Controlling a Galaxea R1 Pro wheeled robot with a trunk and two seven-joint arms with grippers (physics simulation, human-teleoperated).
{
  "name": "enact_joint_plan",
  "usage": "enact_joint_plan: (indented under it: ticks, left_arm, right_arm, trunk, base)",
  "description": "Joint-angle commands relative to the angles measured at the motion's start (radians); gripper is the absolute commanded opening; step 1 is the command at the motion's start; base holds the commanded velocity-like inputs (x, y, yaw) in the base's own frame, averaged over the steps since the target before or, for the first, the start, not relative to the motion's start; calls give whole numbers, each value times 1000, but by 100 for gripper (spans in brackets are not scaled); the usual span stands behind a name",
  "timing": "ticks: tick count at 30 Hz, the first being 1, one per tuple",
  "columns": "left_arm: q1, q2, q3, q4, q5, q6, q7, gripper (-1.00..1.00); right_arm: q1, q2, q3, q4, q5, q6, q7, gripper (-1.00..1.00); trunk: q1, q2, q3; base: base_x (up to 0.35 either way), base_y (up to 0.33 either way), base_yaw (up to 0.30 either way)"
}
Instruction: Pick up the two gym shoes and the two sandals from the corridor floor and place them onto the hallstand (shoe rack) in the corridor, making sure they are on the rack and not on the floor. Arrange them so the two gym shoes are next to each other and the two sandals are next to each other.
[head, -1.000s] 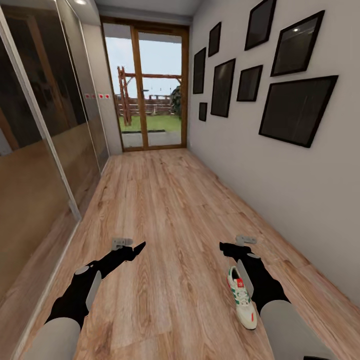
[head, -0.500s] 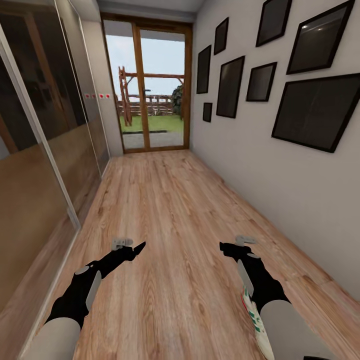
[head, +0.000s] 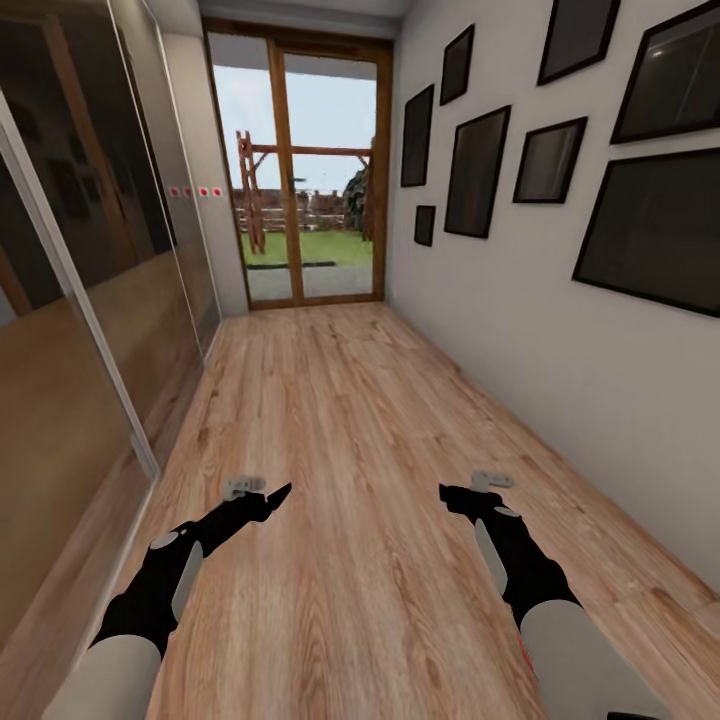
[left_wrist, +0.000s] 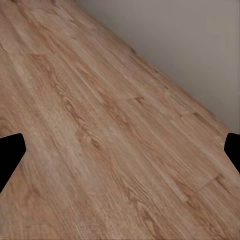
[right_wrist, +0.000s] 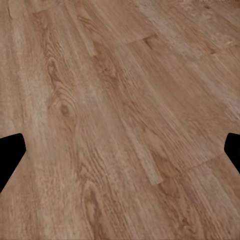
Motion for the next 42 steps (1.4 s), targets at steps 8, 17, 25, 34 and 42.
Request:
enact_joint_plan:
  ticks: [8,17,25,34,42]
  left_arm:
    - [0,-1,5,-1,-3,8,-8,100]
    - [0,-1,5,-1,-3,8,-8,100]
    - [0,-1,5,-1,-3,8,-8,100]
    - [0,-1,5,-1,-3,8,-8,100]
    - [0,-1,5,-1,-3,8,-8,100]
  right_arm:
    - [0,1,-2,-2,-1,6,-2,100]
    - [-1,1,-3,-3,-1,6,-2,100]
    - [-1,-1,-3,-14,-1,6,-2,100]
    - [-1,-1,-3,-14,-1,6,-2,100]
    - [-1,-1,-3,-14,-2,6,-2,100]
  trunk:
    - [0,0,-1]
    - [0,0,-1]
    - [0,0,-1]
    - [0,0,-1]
    - [0,0,-1]
  base:
    - [317,169,0]
    - [317,169,0]
    - [318,159,0]
    - [326,139,0]
    - [328,134,0]
